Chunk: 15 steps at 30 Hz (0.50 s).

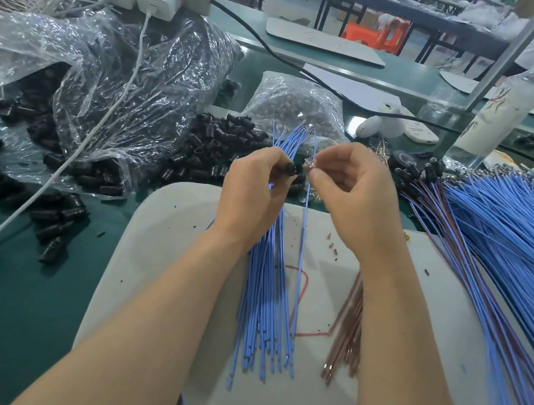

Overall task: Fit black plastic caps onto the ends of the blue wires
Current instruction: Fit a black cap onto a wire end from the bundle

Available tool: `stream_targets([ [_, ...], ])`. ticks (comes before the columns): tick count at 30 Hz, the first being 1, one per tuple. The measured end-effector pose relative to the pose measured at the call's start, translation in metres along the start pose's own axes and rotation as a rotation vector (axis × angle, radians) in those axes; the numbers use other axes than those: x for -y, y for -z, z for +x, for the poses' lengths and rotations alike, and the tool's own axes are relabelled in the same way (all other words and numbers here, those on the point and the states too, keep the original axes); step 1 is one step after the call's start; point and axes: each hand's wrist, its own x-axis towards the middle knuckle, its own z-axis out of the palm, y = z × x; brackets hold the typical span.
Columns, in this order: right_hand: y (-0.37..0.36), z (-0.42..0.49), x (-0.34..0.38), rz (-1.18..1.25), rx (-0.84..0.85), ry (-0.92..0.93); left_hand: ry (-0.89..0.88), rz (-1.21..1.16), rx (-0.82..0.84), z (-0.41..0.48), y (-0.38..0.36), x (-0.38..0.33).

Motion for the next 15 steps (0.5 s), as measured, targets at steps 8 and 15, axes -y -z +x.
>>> stream_targets([
  [8,-0.0034,-0.0006,0.0009,-0.100,-0.004,0.040,-0.010,0.038,0.029,0.0015,-0.0019,0.0008],
  [15,-0.0056,-0.0022,0.0008,-0.233,-0.055,0.079,-0.040,0.129,0.045,0.0011,0.0000,0.0017],
])
